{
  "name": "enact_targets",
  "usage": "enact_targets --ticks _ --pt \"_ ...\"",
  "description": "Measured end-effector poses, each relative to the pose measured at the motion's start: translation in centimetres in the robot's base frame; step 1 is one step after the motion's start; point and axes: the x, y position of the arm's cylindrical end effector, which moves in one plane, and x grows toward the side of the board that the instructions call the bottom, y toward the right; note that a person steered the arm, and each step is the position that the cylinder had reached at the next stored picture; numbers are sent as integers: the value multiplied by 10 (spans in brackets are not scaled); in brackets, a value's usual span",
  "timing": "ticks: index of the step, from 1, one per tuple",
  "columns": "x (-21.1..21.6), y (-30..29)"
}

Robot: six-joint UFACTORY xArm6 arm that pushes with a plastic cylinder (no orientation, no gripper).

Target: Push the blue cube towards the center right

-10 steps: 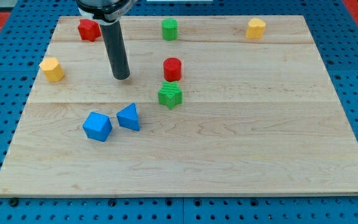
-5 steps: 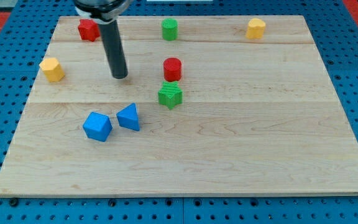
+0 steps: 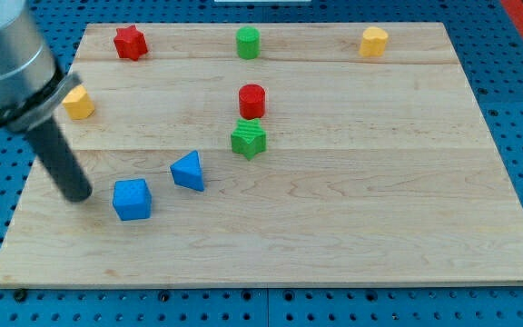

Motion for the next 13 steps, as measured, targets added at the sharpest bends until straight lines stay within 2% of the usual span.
enact_targets --ticks 1,2,3,4,5,6,7,8,9,10,11,12,13 --pt "16 101" --pt "20 92" --pt "-6 -4" --pt "-12 81" --pt "0 194" --pt "-10 218" --pt "-62 233" --pt "-81 252" --pt "-109 294" --pt "-112 249" --pt "-126 309" --pt "-130 334" --pt "-159 282"
